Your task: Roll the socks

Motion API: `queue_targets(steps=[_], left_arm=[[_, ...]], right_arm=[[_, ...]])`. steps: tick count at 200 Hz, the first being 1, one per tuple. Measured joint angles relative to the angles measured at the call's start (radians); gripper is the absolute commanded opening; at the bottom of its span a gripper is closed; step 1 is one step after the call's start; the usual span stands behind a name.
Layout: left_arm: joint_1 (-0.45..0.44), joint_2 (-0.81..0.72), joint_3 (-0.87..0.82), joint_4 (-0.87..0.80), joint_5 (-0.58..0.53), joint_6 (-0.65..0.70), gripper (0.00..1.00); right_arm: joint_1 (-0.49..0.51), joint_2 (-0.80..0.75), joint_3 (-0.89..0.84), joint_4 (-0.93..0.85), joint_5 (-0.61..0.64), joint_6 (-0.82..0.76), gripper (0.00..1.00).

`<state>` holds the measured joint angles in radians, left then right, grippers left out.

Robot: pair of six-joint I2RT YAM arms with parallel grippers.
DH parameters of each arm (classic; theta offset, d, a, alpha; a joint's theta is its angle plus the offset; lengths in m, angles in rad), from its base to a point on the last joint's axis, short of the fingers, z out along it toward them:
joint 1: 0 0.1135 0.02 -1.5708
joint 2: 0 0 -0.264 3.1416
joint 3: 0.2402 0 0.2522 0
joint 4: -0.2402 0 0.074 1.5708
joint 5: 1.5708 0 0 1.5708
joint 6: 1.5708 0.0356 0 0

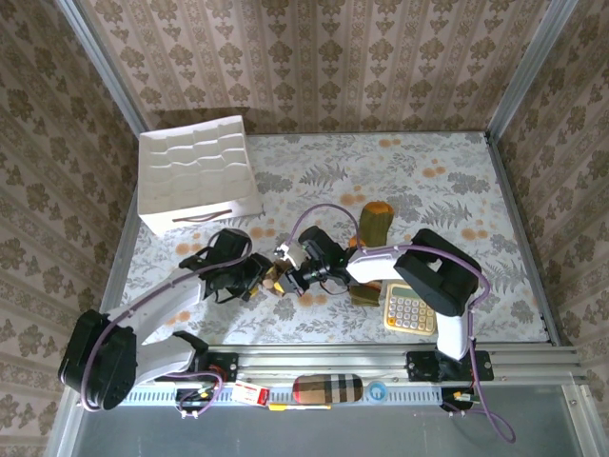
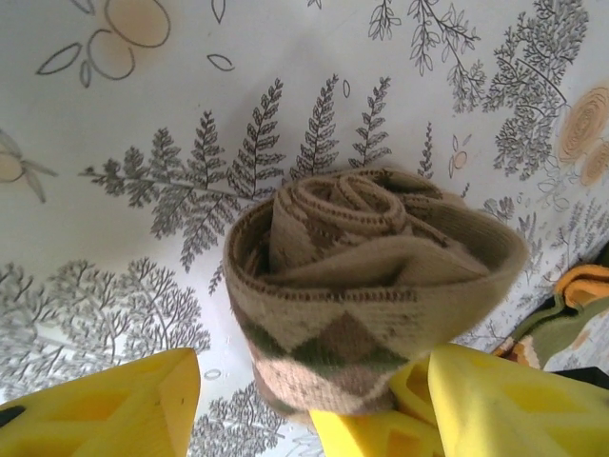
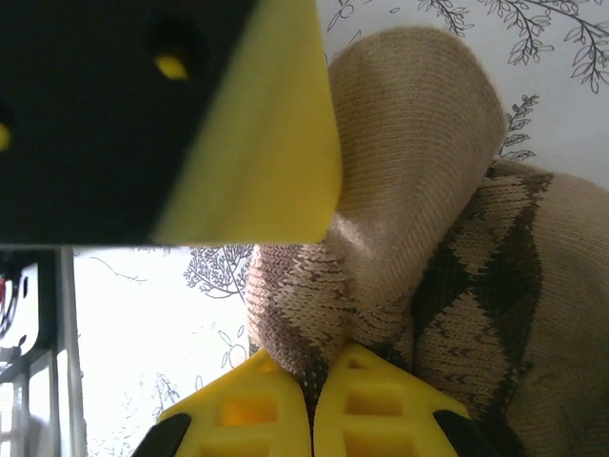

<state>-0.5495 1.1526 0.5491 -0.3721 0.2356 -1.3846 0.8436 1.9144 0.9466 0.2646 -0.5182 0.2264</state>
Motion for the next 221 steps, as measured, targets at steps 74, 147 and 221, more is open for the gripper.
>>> queue_targets(steps=[74, 147, 221], left_arm=[[-0.019, 0.183, 0.007, 0.142, -0.001, 0.035, 0.36], [-0.058, 0.262, 0.105, 0.046, 0.0, 0.065, 0.0], [-0.06, 0.362, 0.253, -0.166, 0.004, 0.065, 0.0]], right_arm=[[-0.066, 0.039, -0.021, 0.068, -0.135, 0.07, 0.0], [0.0, -0.127, -0.14, 0.033, 0.072, -0.094, 0.46], [0.332, -0.254, -0.237, 0.037, 0.726, -0.372, 0.56]])
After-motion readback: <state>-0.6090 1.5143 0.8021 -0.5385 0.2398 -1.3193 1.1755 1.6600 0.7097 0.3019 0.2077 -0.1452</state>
